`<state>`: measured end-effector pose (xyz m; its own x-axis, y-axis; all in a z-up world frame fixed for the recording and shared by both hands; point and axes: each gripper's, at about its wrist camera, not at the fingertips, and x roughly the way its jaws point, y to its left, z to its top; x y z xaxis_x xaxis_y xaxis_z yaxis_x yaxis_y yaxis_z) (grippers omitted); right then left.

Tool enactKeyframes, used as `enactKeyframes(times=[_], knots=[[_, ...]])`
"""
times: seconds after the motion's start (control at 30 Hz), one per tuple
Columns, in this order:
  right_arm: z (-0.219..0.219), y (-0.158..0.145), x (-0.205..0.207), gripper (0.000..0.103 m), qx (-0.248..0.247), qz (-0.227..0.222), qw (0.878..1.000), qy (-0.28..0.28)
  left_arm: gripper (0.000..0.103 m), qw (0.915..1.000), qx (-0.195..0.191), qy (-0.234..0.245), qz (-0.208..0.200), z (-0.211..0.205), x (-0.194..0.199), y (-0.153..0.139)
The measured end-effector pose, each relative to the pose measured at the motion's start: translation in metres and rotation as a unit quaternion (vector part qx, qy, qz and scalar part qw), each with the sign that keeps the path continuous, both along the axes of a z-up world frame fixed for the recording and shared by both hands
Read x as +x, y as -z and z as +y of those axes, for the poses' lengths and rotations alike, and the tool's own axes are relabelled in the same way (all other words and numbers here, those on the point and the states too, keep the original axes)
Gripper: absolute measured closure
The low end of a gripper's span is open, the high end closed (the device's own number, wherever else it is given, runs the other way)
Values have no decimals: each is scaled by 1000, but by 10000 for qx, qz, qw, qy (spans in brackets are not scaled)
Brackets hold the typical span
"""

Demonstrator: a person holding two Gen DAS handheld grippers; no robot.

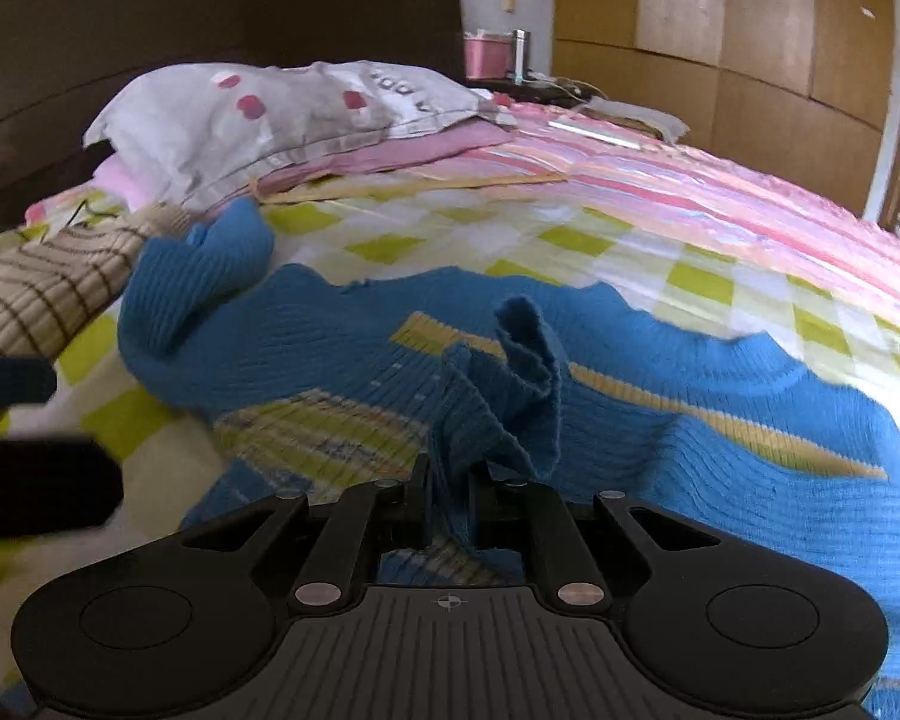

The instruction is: Fold small clothes

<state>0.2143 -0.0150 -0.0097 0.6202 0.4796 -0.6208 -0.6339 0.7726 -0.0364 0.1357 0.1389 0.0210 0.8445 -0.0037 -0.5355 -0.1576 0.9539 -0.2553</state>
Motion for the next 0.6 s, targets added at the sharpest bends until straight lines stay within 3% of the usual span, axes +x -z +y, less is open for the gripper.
enactKeyframes(times=[0.37, 0.6], knots=[[10, 2, -12, 91, -357, -474, 9973, -444, 6, 9956, -376, -776, -356, 30, -9, -4], [19, 4, -22, 91, -479, -704, 9947, -574, 6, 9952, -363, -851, -324, 34, -7, -2]])
